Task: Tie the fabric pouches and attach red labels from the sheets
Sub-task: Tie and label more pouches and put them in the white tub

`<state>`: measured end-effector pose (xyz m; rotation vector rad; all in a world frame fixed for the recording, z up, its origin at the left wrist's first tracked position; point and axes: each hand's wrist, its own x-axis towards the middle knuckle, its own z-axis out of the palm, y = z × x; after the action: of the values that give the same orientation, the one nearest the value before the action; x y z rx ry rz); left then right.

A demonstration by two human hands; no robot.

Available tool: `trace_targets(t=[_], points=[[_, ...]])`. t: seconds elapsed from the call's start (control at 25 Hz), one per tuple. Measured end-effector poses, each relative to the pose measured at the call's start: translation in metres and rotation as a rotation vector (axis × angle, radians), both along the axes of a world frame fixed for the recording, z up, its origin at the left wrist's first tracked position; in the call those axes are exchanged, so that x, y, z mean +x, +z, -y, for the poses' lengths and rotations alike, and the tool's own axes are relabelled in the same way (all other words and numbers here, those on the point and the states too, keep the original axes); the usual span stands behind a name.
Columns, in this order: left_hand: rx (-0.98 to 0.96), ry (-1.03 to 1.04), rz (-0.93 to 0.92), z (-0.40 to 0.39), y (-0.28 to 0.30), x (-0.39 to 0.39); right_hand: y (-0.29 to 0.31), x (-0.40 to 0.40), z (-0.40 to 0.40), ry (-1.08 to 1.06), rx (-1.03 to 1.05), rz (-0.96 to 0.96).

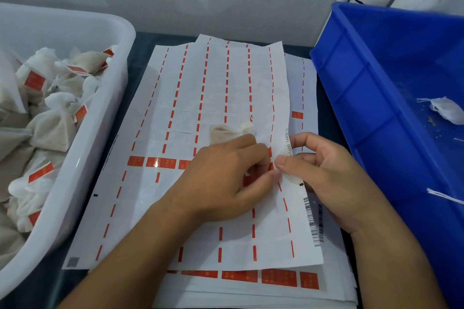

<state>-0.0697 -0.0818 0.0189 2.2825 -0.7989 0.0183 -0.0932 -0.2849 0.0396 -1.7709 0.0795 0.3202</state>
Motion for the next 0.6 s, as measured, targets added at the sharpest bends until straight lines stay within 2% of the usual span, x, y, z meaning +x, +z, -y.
trace_targets(t=[0.4,0.6], points=[[-0.009,0.042,-0.006,0.0037,0.0039,-0.0027,0.0015,-0.0009,-0.0009,0.000,-0.013,0.012],[-0.028,0.143,-0.072,0.0004,0.0025,0.0005,0.0037,-0.0017,0.0018,-0.043,-0.048,0.018]])
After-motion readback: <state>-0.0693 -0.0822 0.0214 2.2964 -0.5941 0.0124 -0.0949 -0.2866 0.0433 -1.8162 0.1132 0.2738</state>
